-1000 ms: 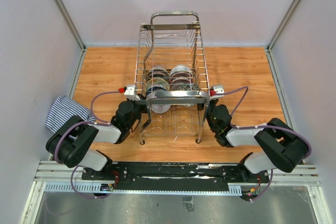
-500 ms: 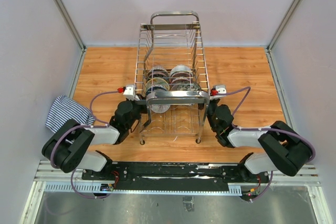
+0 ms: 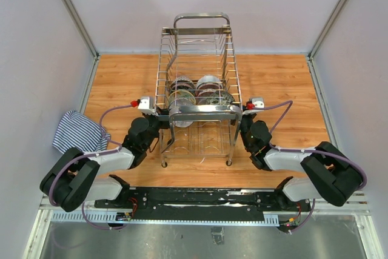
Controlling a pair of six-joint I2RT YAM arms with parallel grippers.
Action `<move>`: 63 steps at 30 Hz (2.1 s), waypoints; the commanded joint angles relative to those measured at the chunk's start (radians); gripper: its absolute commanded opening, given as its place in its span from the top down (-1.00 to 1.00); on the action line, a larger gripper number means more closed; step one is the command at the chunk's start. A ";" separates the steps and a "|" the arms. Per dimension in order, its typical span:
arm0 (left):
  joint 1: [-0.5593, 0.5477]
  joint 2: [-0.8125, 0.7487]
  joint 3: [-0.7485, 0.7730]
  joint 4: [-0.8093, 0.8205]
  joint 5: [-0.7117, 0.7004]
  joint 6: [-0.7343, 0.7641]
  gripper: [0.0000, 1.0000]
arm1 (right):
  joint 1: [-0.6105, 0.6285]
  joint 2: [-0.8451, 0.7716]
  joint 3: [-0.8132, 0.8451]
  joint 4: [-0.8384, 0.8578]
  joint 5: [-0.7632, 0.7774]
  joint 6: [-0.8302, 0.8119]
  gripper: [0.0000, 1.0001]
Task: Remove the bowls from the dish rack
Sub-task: Pick up the bowl from the dish rack, then place the bowl at the center of the board.
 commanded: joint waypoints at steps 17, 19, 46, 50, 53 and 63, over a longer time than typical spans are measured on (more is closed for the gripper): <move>-0.006 -0.246 0.001 -0.140 -0.218 0.016 0.99 | -0.026 -0.189 -0.018 -0.095 0.103 0.005 0.97; -0.005 -0.267 0.002 -0.166 -0.250 0.020 0.99 | -0.033 -0.223 -0.022 -0.131 0.117 0.011 0.98; 0.143 -0.490 -0.013 -0.646 -0.524 -0.263 0.99 | -0.294 -0.528 0.095 -0.998 0.087 0.303 0.99; 0.162 -0.411 0.023 -0.690 -0.515 -0.312 0.99 | -0.361 -0.524 0.107 -1.049 0.024 0.309 0.99; 0.180 -0.357 0.075 -0.744 -0.531 -0.343 0.99 | -0.418 -0.512 0.111 -1.072 -0.068 0.319 0.98; 0.223 -0.295 0.136 -0.770 -0.514 -0.326 0.99 | -0.498 -0.369 0.207 -1.112 -0.247 0.356 0.99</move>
